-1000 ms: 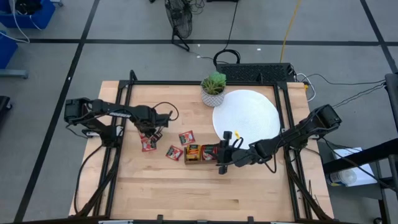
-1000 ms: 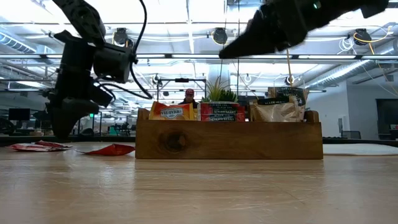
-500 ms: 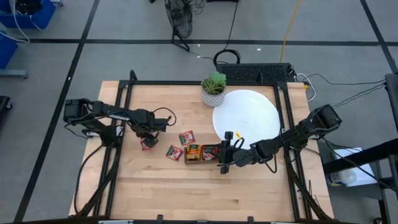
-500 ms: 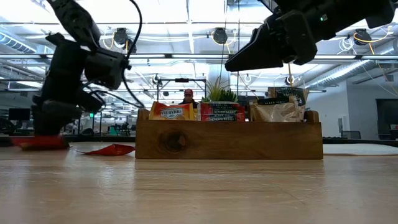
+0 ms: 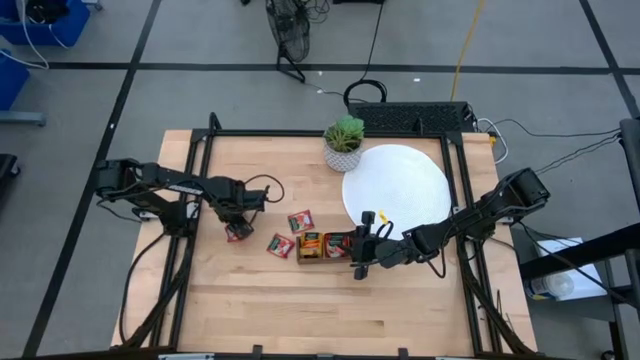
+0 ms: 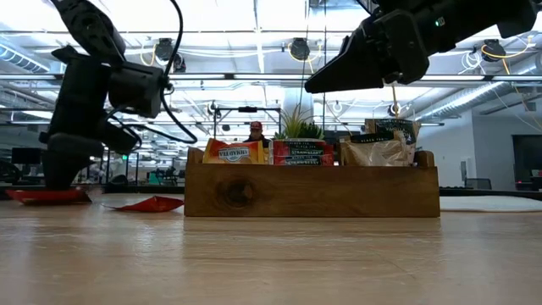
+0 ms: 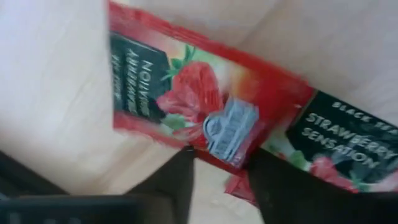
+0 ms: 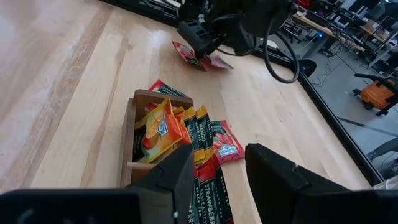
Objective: Pick & Place Tea
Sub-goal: Put the red tea bag into the middle section of the wooden organizer
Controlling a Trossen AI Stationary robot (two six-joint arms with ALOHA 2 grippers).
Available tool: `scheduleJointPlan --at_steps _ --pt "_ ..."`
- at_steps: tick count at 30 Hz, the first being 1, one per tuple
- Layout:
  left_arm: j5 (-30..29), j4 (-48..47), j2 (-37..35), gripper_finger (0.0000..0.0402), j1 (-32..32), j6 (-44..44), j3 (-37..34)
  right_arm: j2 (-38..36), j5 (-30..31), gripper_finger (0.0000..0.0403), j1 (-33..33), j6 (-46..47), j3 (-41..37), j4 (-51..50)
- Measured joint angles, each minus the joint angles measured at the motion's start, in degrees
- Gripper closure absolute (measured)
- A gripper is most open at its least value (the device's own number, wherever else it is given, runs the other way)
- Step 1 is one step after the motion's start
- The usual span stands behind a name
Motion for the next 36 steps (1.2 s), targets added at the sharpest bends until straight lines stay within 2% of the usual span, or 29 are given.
scheduleJointPlan --at_steps 6,11,12,18,21,24,27,30,32,33,36 --pt "0.48 2.25 0.02 0.0385 -0.46 2.82 -0.07 0.0 0.0 0.0273 0.0 -0.02 0.0 -0.04" --pt "-5.1 3.56 0.02 0.0397 -3.72 7.44 0.28 0.0 0.0 0.0273 -0.01 -0.02 0.0 -0.06" --pt "-7.43 2.82 0.06 0.0398 -4.93 7.46 1.14 0.0 0.0 0.0273 -0.02 -0.02 0.0 -0.05" --pt "-31.94 -7.71 0.06 0.04 -15.29 6.33 11.19 0.02 0.07 0.0273 -0.75 -0.04 0.0 3.77" --pt "-42.86 -5.58 0.24 0.04 -20.41 10.21 14.84 0.02 0.09 0.0273 -2.19 0.77 0.0 7.19" --pt "-50.79 0.83 0.19 0.04 -23.93 16.27 16.78 0.02 -0.21 0.0273 -5.05 3.53 0.0 9.93" --pt "-58.82 10.74 0.11 0.0401 -25.93 25.87 16.89 0.02 -6.22 0.0273 -10.48 6.47 0.0 12.48" --pt "-63.46 21.99 0.1 0.0401 -26.86 35.7 16.18 0.15 -21.21 0.0273 -17.81 12.77 0.0 15.34" --pt "-64.57 26.98 0.11 0.0401 -26.8 41.49 15.84 1.29 -31.08 0.0273 -22.39 17.56 0.06 19.65" --pt "-64.76 29.02 0.11 0.0401 -26.53 43.58 15.84 2.06 -34.12 0.0273 -24.18 18.93 0.09 21.59" --pt "-63.23 33.43 0.09 0.0401 -25.2 45.8 15.82 4.7 -37.23 0.0273 -27.67 22.5 0.12 27.6"
